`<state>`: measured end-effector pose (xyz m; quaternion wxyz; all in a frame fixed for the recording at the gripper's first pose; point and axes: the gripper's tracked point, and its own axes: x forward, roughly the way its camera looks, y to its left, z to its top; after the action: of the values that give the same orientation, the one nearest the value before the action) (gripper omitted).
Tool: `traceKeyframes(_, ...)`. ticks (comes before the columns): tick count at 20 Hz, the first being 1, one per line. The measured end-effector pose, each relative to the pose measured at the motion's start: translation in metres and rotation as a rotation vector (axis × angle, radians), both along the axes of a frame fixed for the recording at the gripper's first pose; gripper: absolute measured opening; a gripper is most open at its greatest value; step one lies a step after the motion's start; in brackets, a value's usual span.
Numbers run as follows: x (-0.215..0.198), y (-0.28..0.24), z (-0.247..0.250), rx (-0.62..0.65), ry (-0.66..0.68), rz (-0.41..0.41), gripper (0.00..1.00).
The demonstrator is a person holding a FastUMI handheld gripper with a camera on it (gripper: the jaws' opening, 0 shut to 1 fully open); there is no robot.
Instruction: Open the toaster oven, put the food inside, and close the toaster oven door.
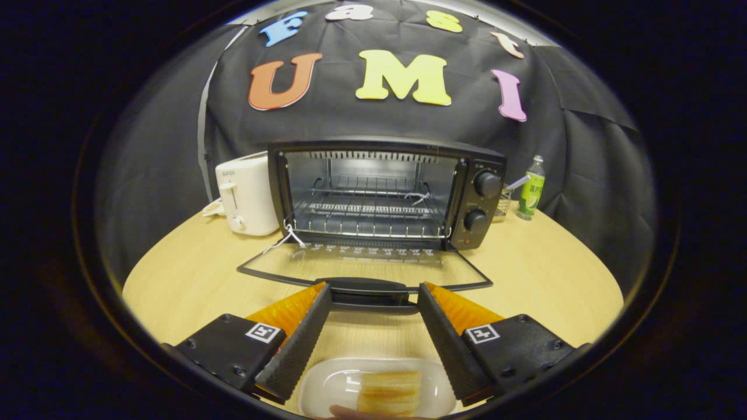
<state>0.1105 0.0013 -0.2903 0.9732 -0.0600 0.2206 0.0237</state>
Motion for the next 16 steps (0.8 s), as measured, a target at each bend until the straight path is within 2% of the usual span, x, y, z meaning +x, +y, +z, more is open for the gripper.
traceKeyframes(2,-0.003,-0.002,-0.027,0.001,0.090,-0.003,1.00)
traceKeyframes(3,0.004,-0.004,-0.016,0.014,0.041,-0.011,1.00)
traceKeyframes(9,-0.009,0.000,-0.008,0.046,0.037,-0.001,0.99)
traceKeyframes(13,-0.031,0.000,-0.001,0.072,0.024,-0.007,0.98)
traceKeyframes(16,-0.053,-0.004,0.015,0.055,-0.036,0.004,0.98)
